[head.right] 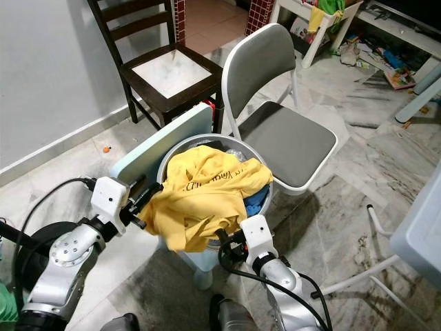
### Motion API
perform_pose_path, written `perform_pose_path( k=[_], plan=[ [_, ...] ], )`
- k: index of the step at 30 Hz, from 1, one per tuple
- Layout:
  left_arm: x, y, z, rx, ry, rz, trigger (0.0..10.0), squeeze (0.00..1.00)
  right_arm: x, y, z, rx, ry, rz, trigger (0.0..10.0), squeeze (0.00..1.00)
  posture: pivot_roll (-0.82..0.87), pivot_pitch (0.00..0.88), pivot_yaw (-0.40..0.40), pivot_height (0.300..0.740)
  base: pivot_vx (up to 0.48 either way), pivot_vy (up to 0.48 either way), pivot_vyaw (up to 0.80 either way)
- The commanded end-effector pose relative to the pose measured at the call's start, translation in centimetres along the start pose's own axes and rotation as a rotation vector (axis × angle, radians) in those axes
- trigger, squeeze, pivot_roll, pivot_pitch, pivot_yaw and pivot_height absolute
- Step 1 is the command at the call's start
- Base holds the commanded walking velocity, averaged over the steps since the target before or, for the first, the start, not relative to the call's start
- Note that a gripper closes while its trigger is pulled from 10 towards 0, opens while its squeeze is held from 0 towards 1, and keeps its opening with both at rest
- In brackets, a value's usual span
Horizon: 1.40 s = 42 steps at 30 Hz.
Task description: Hang hanger
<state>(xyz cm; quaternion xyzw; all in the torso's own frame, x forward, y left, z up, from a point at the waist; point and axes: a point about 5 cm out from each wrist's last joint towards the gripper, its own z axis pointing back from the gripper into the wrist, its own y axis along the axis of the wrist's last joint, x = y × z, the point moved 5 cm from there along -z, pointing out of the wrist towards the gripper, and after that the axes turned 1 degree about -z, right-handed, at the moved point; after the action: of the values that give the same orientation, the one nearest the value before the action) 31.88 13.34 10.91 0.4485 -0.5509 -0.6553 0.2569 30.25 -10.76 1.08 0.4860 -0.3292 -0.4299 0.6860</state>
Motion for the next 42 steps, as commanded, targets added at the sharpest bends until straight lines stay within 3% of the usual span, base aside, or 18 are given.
perform_pose_path(
  k=[1, 4, 8, 10, 11, 13, 19, 23, 33, 41, 42],
  plan=[
    [0.6, -0.3, 1.1, -0.002, -0.02, -0.065, 10.0, 1.0, 0.1, -0.7, 0.2, -0.02, -0.005, -0.004, 10.0, 0.14, -0.07, 0.202, -0.084, 0.74, 0.0, 0.0, 0.0],
    [0.7, -0.4, 2.1, 0.012, -0.016, -0.153, 10.0, 1.0, 0.0, -0.7, 0.1, -0.019, -0.004, -0.005, 10.0, 0.14, -0.07, 0.202, -0.082, 0.74, 0.0, 0.0, 0.0],
    [1.4, -0.2, 2.6, 0.026, -0.02, -0.157, 10.0, 1.0, 0.1, -0.7, 0.2, -0.019, -0.004, -0.005, 10.0, 0.14, -0.07, 0.204, -0.082, 0.74, 0.0, 0.0, 0.0],
    [3.7, -0.6, 3.3, 0.024, -0.096, -0.155, 10.0, 1.0, 0.0, -0.8, 0.2, -0.022, -0.004, -0.005, 10.0, 0.14, -0.06, 0.206, -0.081, 0.74, 0.0, 0.0, 0.0],
    [3.7, -0.6, 3.3, 0.024, -0.096, -0.155, 10.0, 1.0, 0.0, -0.8, 0.2, -0.022, -0.004, -0.005, 10.0, 0.14, -0.06, 0.206, -0.081, 0.74, 0.0, 0.0, 0.0],
    [5.5, -1.6, 4.0, 0.0, -0.14, -0.145, 10.0, 1.0, 0.0, -0.9, 0.2, -0.025, -0.003, -0.005, 10.0, 0.14, -0.07, 0.207, -0.081, 0.74, 0.0, 0.0, 0.0],
    [7.2, -3.8, 4.6, -0.05, -0.171, -0.169, 10.0, 1.0, 0.0, -0.9, 0.1, -0.025, -0.005, -0.003, 10.0, 0.14, -0.08, 0.206, -0.082, 0.74, 0.0, 0.0, 0.0],
    [7.4, -6.0, 4.9, -0.121, -0.185, -0.199, 10.0, 1.0, 0.3, -0.9, 0.2, -0.026, -0.012, -0.002, 10.0, 0.14, -0.09, 0.204, -0.084, 0.74, 0.0, 0.0, 0.0],
    [7.3, -7.6, 5.3, -0.178, -0.211, -0.243, 10.0, 1.0, 0.2, -0.9, 0.2, -0.025, -0.017, -0.004, 10.0, 0.14, -0.09, 0.204, -0.078, 0.74, 0.0, 0.0, 0.0],
    [6.9, -8.8, 4.3, -0.193, -0.204, -0.299, 10.0, 1.0, 0.3, -0.8, 0.2, -0.02, -0.019, -0.006, 10.0, 0.14, -0.1, 0.199, -0.08, 0.74, 0.0, 0.0, 0.0],
    [6.7, -8.8, 3.9, -0.188, -0.196, -0.314, 10.0, 0.64, 0.4, -0.8, 0.3, -0.021, -0.021, -0.004, 10.0, 0.15, -0.1, 0.199, -0.083, 0.74, 0.0, 0.0, 0.0]
  ],
)
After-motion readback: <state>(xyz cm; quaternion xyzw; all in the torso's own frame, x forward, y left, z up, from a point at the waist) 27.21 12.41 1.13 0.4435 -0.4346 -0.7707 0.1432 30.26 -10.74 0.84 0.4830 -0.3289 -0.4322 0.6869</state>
